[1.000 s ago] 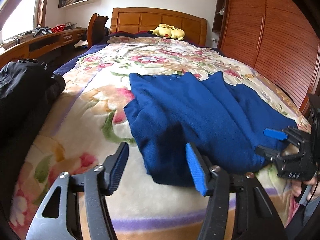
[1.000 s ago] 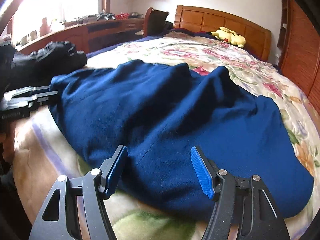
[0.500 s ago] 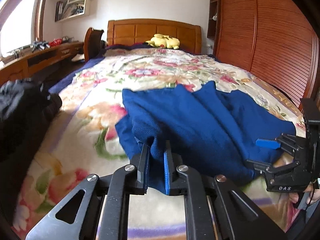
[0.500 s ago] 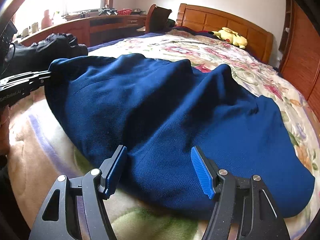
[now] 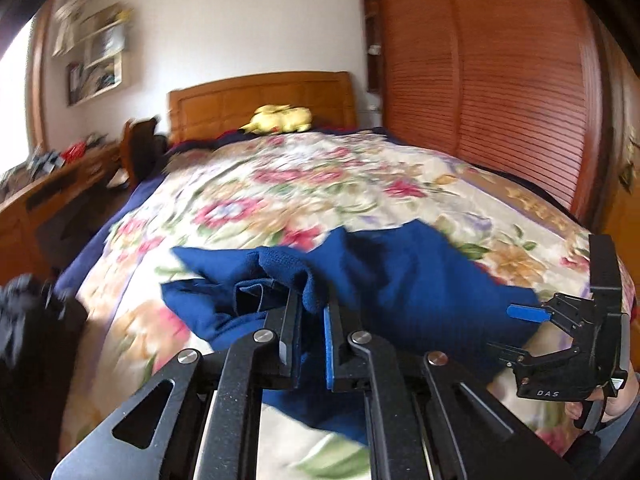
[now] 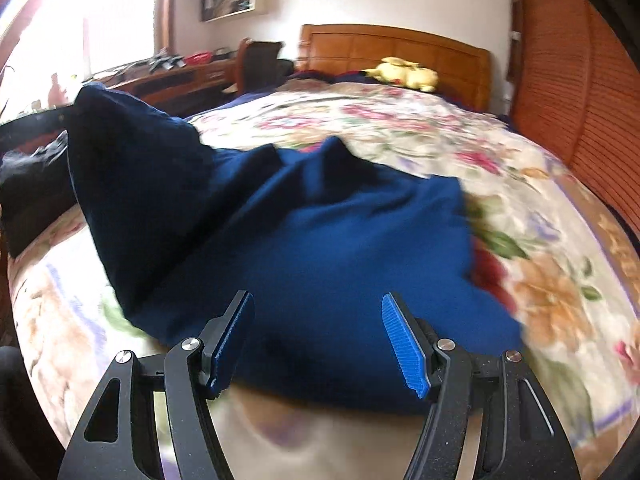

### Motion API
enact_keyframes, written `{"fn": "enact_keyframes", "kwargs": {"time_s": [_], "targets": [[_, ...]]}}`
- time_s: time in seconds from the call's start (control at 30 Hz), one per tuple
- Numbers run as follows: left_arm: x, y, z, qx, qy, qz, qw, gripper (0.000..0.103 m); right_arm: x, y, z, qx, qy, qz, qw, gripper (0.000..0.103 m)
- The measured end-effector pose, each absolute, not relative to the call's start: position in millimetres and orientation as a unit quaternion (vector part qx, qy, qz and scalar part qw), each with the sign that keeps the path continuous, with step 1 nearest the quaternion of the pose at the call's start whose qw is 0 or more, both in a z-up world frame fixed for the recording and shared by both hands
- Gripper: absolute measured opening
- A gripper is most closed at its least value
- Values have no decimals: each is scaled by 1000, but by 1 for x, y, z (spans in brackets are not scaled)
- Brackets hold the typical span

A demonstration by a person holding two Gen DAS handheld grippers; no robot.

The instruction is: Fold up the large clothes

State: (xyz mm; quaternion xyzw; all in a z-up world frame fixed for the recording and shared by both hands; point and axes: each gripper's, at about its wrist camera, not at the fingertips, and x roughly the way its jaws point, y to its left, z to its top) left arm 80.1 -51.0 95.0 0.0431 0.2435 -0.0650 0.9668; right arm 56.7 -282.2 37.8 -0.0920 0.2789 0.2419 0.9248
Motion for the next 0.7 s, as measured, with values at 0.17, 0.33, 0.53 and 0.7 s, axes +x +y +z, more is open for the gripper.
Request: {"fn": "enact_keyframes", "kwargs": {"time_s": [0.17, 0.33, 0.53, 0.7], "targets": [[98, -111, 103, 82, 245, -103, 961, 7, 52, -321, 36, -71, 281, 211, 934, 68], [106, -166, 106, 109, 249, -143, 952, 7, 46, -348, 40, -64, 278, 187, 940, 68], [97, -215, 112, 122, 248, -198, 940, 6, 47, -362, 41, -53, 278, 170, 944, 68], [101, -220, 90, 111, 290, -213, 926, 9, 48, -367, 40, -48, 278, 164, 945, 68]]}}
